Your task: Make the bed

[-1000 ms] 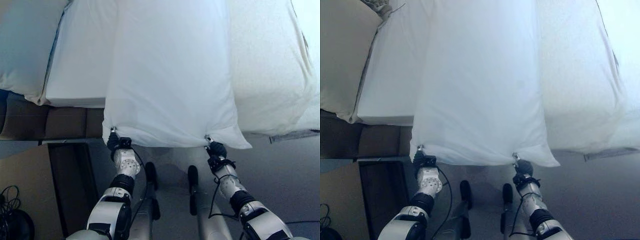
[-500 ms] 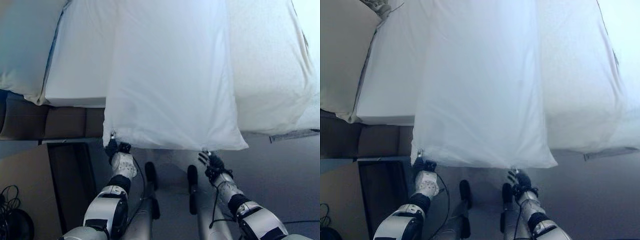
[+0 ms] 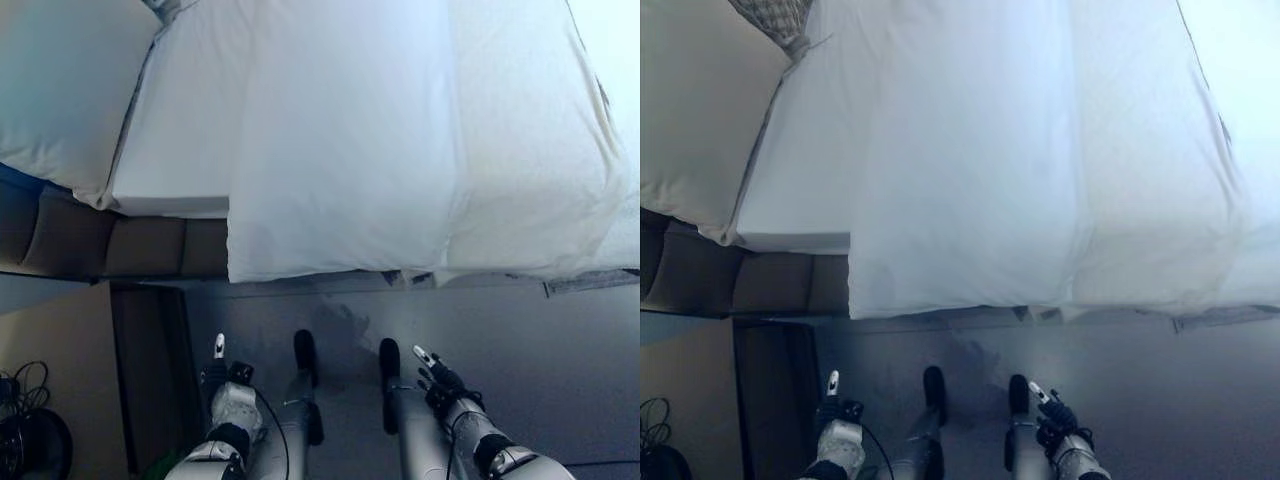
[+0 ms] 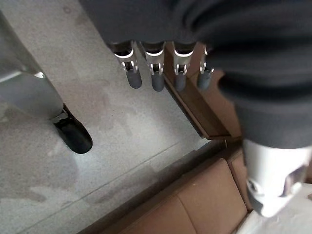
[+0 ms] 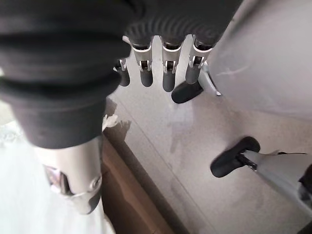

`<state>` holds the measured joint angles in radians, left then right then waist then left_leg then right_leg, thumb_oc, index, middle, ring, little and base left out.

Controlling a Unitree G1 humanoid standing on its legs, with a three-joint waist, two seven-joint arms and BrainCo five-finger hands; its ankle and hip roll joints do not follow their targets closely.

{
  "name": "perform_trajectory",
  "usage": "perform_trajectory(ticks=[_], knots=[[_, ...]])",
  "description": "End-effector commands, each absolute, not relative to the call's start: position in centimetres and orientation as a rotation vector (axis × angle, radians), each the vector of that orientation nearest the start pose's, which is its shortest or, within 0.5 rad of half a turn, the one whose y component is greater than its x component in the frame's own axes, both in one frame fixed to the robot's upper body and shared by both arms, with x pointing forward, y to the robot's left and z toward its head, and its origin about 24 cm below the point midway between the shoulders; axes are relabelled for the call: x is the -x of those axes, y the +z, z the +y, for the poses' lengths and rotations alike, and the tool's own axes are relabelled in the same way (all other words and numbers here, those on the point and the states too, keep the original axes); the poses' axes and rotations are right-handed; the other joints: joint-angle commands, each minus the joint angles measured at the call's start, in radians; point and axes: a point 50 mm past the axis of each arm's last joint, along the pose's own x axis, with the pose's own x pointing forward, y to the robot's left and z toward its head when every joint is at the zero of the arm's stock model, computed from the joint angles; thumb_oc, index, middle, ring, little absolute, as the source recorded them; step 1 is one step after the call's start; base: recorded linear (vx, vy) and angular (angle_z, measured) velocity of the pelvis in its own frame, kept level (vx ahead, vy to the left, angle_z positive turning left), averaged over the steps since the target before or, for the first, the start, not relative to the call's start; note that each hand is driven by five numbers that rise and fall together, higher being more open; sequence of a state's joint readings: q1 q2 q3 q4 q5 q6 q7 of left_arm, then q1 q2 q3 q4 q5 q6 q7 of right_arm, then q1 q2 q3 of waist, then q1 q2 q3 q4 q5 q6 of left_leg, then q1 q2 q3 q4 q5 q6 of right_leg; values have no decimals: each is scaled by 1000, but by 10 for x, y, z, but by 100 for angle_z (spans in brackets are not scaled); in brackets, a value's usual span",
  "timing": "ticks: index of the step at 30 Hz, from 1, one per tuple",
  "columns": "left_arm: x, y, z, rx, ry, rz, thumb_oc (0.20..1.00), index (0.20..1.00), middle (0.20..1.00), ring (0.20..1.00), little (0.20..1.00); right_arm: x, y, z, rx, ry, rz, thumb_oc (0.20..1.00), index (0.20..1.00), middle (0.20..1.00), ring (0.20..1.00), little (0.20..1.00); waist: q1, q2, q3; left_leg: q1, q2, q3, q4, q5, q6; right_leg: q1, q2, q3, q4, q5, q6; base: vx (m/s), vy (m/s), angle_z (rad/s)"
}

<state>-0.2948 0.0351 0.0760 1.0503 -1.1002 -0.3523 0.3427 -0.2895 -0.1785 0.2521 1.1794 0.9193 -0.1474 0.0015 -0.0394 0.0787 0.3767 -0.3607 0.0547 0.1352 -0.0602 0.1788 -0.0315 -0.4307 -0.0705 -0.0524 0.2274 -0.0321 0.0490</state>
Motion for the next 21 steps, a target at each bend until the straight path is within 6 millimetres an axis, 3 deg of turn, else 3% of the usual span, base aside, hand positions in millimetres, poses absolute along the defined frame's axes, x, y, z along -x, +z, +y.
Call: perform_trajectory(ticks=[1, 2, 5, 10, 11, 15, 21], knots=[[-250, -80, 189, 696, 675, 448, 1000, 1000, 1000, 1000, 1000, -225, -108, -179, -420, -173, 685, 1000, 1000, 1000, 1000, 1000, -9, -58, -22, 39, -43, 10, 35, -84, -18, 64, -52, -3, -227, 169, 73, 3, -36, 5], [-253, -71, 180, 623, 511, 411, 1000, 1000, 1000, 1000, 1000, -231, -98, -177, -377, -95, 623, 1000, 1000, 1000, 1000, 1000, -9, -55, -21, 38, -43, 6, 28, -80, -18, 63, -52, -6, -229, 170, 75, -2, -35, 10], [-253, -54, 180, 445, 216, 341, 1000, 1000, 1000, 1000, 1000, -242, -72, -174, -297, 91, 484, 1000, 1000, 1000, 1000, 1000, -11, -49, -15, 33, -41, -3, 27, -74, -19, 59, -51, -13, -224, 166, 76, -7, -30, 7], [-272, -15, 172, 394, -111, 193, 1000, 1000, 1000, 1000, 1000, -263, -36, -174, -227, 315, 351, 1000, 1000, 1000, 1000, 1000, -13, -48, -9, 17, -41, -7, 30, -69, -22, 40, -45, -15, -208, 159, 73, -5, -4, 3], [-272, -15, 172, 394, -111, 193, 1000, 1000, 1000, 1000, 1000, -263, -36, -174, -227, 315, 351, 1000, 1000, 1000, 1000, 1000, -13, -48, -9, 17, -41, -7, 30, -69, -22, 40, -45, -15, -208, 159, 73, 0, 0, 0], [-299, 29, 156, 278, -397, 78, 1000, 1000, 1000, 1000, 1000, -286, -5, -168, -194, 487, 270, 1000, 1000, 1000, 1000, 1000, -19, -51, 1, -11, -38, -4, 50, -74, -23, 1, -39, -12, -176, 149, 69, -22, 2, 1], [-346, 101, 129, 58, -626, -91, 1000, 1000, 1000, 1000, 1000, -327, 46, -137, -155, 639, 134, 1000, 1000, 1000, 1000, 1000, -33, -67, 44, -117, -39, -6, 161, -100, -20, -107, -30, 3, -79, 127, 61, -75, 0, 3]])
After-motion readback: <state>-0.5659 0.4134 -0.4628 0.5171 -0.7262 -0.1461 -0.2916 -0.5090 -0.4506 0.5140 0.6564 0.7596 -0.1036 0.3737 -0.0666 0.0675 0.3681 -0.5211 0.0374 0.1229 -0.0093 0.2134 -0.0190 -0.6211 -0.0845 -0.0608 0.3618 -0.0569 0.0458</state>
